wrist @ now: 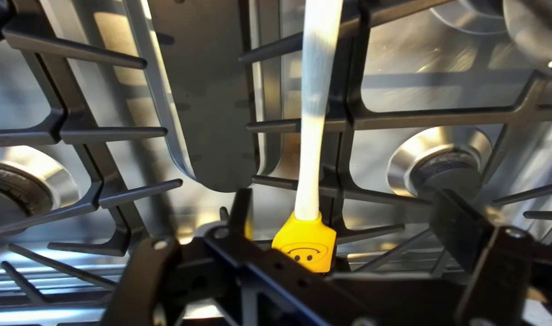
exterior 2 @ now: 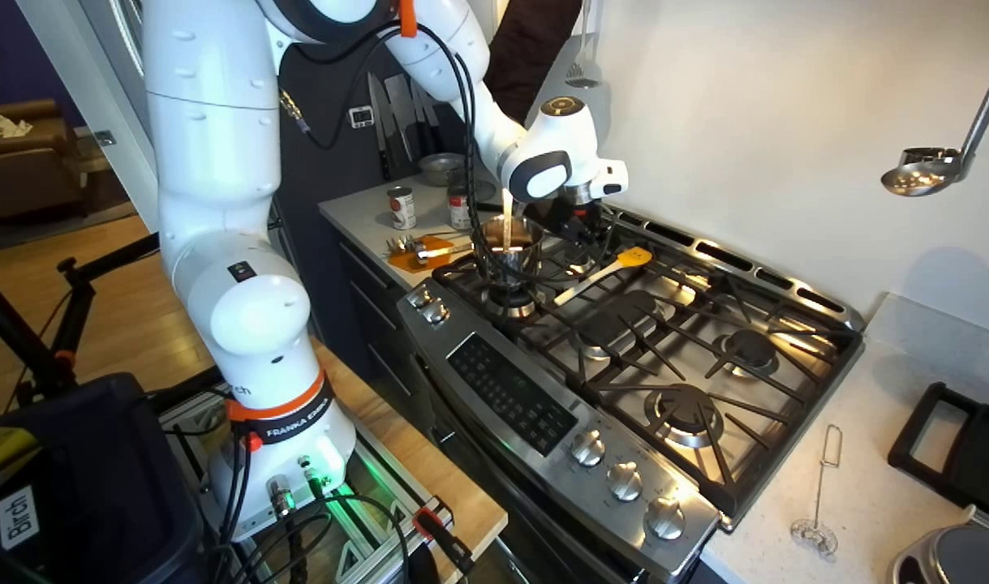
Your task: Move the pot to the left and then put the orange spatula on the orange object on the counter
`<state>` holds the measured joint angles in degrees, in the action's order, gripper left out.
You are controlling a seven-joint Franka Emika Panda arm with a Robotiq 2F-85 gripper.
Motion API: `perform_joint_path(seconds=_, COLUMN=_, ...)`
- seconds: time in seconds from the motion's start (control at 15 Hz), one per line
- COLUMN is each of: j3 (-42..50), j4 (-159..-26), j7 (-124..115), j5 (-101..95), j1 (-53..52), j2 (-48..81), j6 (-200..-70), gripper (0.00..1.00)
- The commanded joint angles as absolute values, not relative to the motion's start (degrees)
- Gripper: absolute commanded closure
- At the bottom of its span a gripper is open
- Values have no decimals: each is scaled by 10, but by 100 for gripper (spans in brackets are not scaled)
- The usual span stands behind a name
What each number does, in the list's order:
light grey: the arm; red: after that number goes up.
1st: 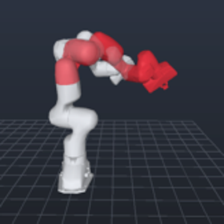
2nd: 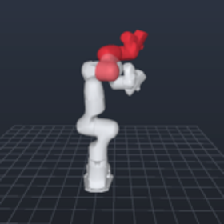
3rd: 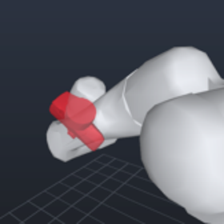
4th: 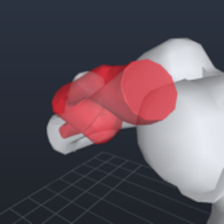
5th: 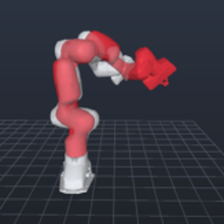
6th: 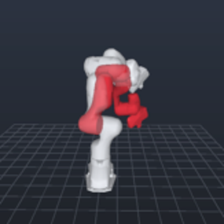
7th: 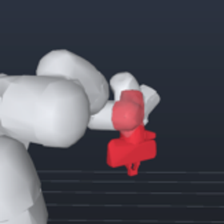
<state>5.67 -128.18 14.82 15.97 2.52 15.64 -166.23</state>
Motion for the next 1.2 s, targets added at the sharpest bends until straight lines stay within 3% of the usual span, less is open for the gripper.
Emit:
perform_joint_path(seconds=0.0, j3=40, j4=-1239, j7=94, j5=114, j1=40, j2=202, j6=-1638, gripper=0)
perform_joint_path(seconds=0.33, j3=31, j4=-1204, j7=66, j5=98, j1=45, j2=243, j6=-1631, gripper=3)
perform_joint_path(seconds=0.53, j3=33, j4=-1187, j7=54, j5=94, j1=49, j2=264, j6=-1632, gripper=17)
perform_joint_path(seconds=0.6, j3=34, j4=-1184, j7=52, j5=93, j1=50, j2=269, j6=-1632, gripper=31)
perform_joint_path(seconds=0.67, j3=30, j4=-1179, j7=54, j5=96, j1=56, j2=274, j6=-1631, gripper=35)
perform_joint_path(seconds=1.13, j3=30, j4=-1162, j7=47, j5=93, j1=62, j2=303, j6=-1635, gripper=43)
